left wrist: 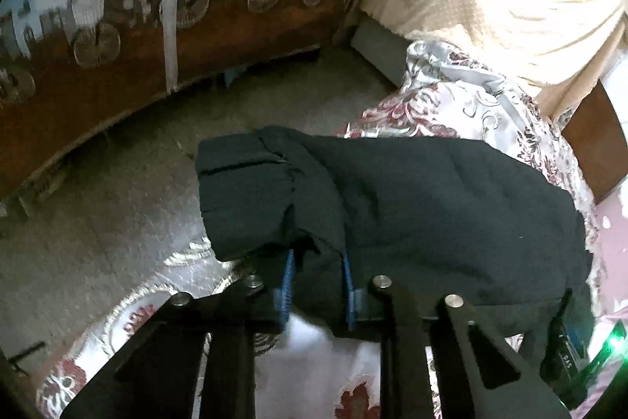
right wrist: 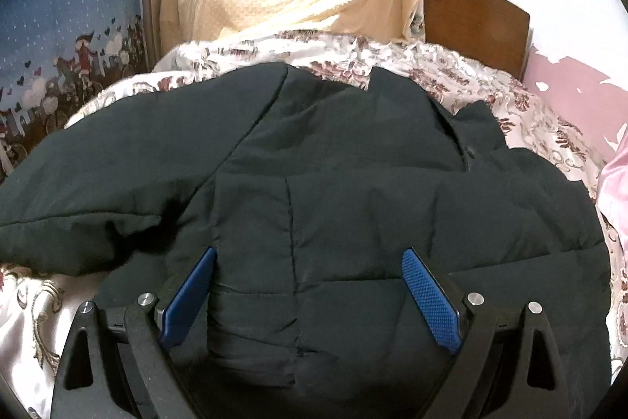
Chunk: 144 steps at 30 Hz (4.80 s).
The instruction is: Fold large clothes
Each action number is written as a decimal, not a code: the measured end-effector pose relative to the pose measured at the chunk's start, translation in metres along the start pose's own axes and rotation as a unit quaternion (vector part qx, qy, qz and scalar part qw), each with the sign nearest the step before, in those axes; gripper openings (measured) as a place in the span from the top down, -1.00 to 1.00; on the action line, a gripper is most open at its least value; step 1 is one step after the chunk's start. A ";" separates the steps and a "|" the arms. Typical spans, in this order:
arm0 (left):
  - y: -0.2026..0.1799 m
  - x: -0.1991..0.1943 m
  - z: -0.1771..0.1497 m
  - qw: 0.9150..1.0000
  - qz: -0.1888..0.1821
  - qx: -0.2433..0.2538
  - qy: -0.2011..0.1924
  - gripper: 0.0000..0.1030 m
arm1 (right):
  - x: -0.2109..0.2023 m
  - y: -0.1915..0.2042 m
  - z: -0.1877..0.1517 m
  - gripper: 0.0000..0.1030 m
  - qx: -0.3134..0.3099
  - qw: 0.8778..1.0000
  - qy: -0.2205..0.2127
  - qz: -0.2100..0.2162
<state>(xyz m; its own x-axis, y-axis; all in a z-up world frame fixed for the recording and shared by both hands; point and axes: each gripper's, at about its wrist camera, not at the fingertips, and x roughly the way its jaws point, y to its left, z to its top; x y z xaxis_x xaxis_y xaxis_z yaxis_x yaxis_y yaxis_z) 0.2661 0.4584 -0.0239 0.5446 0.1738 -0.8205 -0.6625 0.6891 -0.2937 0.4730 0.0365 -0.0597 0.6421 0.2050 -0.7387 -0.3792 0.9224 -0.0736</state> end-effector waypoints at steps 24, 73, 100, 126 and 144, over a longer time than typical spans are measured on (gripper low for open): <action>-0.105 -0.111 0.000 0.976 -0.052 0.141 -0.161 0.80 | -0.017 0.007 -0.002 -0.91 -0.034 0.999 -0.025 -0.021; -0.339 -0.059 -0.243 0.865 -0.289 0.410 -0.004 -0.61 | -0.102 -0.231 -0.079 -0.91 0.204 0.968 -0.038 0.140; -0.274 -0.055 -0.143 0.952 -0.081 0.286 -0.066 -0.61 | -0.185 -0.190 -0.025 0.84 0.131 0.976 -0.111 0.135; -0.337 0.033 -0.147 0.935 -0.045 0.343 -0.078 -0.61 | -0.105 -0.283 -0.073 0.02 0.190 0.975 -0.071 -0.093; -0.357 0.075 -0.154 0.928 -0.022 0.369 -0.041 -0.86 | -0.040 -0.252 -0.059 -0.36 0.123 0.991 -0.002 -0.061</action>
<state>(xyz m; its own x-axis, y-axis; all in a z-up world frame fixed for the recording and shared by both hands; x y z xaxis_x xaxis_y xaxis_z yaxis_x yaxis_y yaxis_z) 0.4646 0.1166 -0.0563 0.6200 0.1663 -0.7667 -0.1224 0.9858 0.1148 0.5037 -0.2230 -0.0509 0.6761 0.0880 -0.7315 -0.1249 0.9922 0.0040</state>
